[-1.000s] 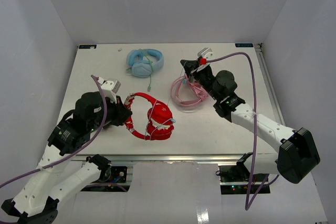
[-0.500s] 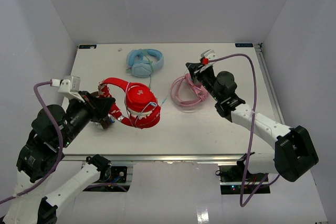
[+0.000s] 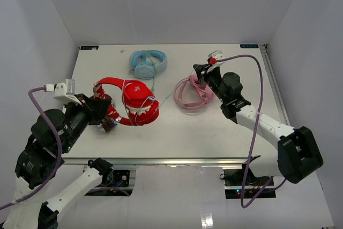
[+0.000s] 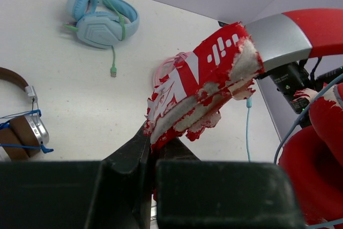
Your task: Wrap the headphones
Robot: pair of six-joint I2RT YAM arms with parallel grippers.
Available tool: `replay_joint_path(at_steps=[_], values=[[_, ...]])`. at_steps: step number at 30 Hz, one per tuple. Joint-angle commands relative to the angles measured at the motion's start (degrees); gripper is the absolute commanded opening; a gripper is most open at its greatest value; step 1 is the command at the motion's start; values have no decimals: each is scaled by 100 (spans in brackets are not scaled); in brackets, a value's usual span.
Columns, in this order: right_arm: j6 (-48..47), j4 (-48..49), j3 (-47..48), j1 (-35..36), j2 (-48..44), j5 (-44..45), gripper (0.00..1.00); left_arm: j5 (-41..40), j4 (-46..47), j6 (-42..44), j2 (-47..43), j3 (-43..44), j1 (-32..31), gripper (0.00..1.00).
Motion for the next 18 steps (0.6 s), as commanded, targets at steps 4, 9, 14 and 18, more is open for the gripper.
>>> replay_joint_path(at_steps=[4,9,14,18], values=[[269,539,-197,-59,-120,0,8,-1318,61,-520,138,215,6,0],[330,582,-299,-74,-195,-7,8,-1856,-21,-669,304,176,6,0],[310,567,-342,-90,-203,-1,8,-1623,76,-740,245,176,6,0],[322,549,-297,-162,-118,-15,8,-790,191,-369,118,143,6,0]])
